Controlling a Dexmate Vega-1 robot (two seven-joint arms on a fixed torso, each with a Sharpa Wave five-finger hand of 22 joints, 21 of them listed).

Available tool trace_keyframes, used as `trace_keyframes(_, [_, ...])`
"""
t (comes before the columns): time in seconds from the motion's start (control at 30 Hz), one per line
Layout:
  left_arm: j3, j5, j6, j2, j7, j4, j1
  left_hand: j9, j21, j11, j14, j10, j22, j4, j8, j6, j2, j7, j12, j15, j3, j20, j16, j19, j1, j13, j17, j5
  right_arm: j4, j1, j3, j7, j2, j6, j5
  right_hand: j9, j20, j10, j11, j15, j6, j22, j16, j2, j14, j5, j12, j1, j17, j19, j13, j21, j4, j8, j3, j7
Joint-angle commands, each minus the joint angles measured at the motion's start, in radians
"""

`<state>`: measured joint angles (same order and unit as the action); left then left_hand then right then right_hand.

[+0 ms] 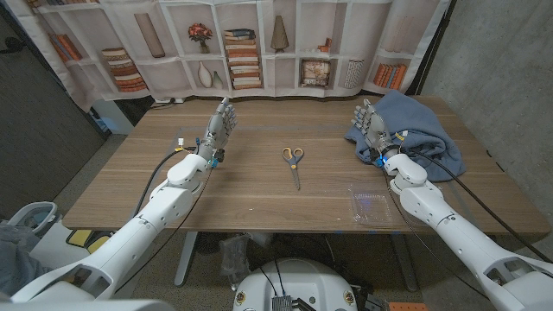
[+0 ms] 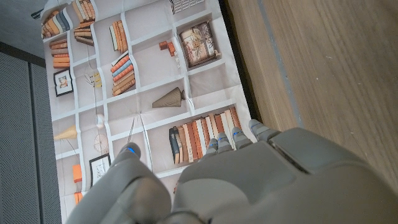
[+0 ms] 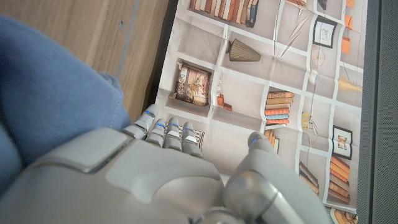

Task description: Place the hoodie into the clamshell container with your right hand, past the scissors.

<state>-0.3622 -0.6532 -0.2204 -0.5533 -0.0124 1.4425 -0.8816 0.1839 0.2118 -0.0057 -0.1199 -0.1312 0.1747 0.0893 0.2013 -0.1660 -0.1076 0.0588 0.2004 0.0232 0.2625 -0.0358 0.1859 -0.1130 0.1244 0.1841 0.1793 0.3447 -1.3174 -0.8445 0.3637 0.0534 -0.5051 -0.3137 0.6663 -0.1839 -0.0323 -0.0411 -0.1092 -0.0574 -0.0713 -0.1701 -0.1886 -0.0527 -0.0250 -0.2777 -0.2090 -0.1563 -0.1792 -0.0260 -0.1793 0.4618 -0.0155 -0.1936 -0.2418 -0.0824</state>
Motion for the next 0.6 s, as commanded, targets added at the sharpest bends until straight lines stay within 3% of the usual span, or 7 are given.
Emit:
trace_keyframes(0.03, [-0.006,0.004,0.014,-0.005,0.0,0.012,0.009,0.002,0.0,0.0,0.005,0.003,0.003,-0.007,0.003,0.002,0.002,0.002,0.008,-0.004,0.004,-0.015,0.006,-0.001,0.016,0.003,0.002,0.007,-0.032,-0.01,-0.01,0.011,-0.018,-0.019,-0.005,-0.002,-0.007,-0.009,-0.006,-0.007,-0.007,-0.003,-0.008,0.003,0.009,0.0,-0.007,-0.017,-0.004,0.009,-0.005,-0.003,0.009,-0.004,0.0,-0.006])
trace_keyframes(0.6, [0.009,-0.001,0.028,-0.035,-0.008,0.066,-0.015,0.002,-0.002,0.001,0.008,0.006,0.004,-0.009,0.003,0.006,0.006,0.002,0.008,-0.003,0.003,-0.015,0.006,-0.001,0.022,0.002,0.002,0.01,-0.077,-0.037,-0.026,0.022,-0.057,-0.017,0.0,-0.002,-0.004,-0.019,-0.006,-0.008,-0.013,-0.003,-0.009,0.006,0.015,0.003,-0.01,-0.022,-0.004,0.016,-0.006,-0.009,0.013,-0.005,0.0,-0.007])
